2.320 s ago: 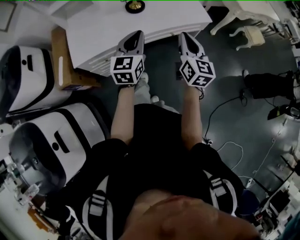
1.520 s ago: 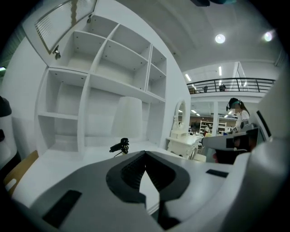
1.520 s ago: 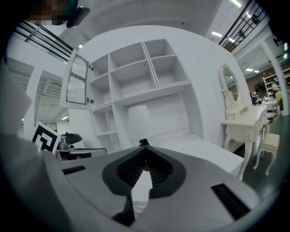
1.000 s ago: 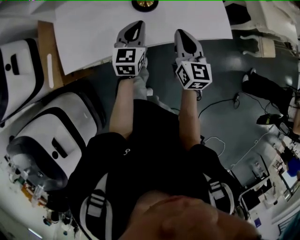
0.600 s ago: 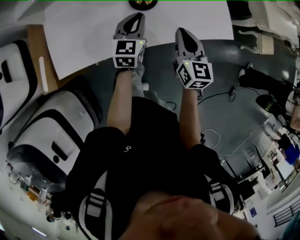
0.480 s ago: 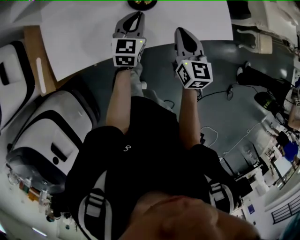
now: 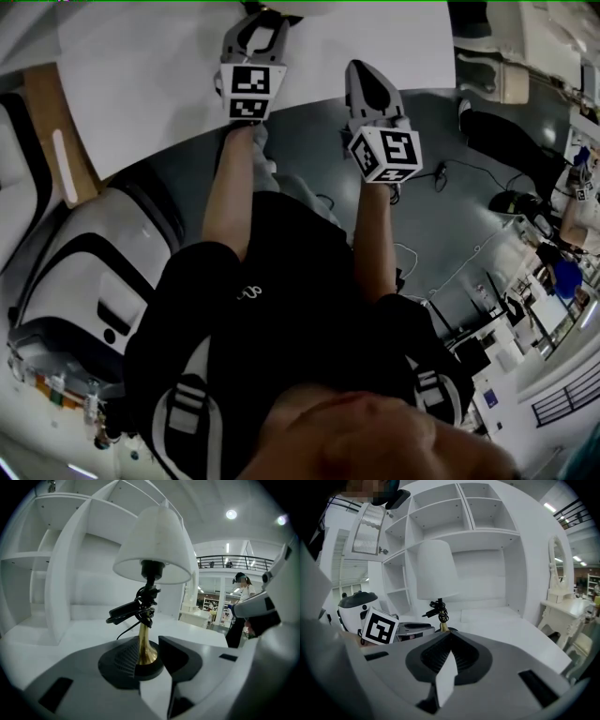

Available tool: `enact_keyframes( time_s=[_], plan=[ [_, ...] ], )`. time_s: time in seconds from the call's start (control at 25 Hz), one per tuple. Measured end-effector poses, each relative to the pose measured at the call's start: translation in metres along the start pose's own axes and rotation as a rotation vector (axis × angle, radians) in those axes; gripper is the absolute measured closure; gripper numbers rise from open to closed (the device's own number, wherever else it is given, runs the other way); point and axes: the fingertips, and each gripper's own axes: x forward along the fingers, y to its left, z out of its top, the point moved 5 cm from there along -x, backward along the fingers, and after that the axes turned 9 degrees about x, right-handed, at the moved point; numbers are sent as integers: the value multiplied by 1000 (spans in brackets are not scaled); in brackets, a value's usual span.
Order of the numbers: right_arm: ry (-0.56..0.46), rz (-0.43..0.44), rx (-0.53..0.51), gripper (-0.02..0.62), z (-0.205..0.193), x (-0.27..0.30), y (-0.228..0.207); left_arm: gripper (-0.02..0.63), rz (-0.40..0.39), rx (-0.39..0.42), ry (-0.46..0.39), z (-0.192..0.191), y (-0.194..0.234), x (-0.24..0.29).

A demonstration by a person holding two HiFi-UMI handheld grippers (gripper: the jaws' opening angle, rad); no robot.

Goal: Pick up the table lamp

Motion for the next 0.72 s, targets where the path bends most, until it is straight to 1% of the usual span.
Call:
enact_keyframes(
  time_s=[0.2, 0.4, 0.6, 0.72],
  plan=[
    [22, -15, 0, 577, -3, 6, 0, 471, -5, 50, 22, -6, 3, 16],
    [42, -27, 11, 575, -6, 13, -5, 466, 11, 98, 42, -8, 5, 32],
    [56, -45, 23, 575, -9, 13, -9, 466, 24, 127, 24, -4, 7, 42],
    [67, -62, 32, 577, -11, 11, -13, 466, 15, 153, 12, 0, 4, 49]
  ],
)
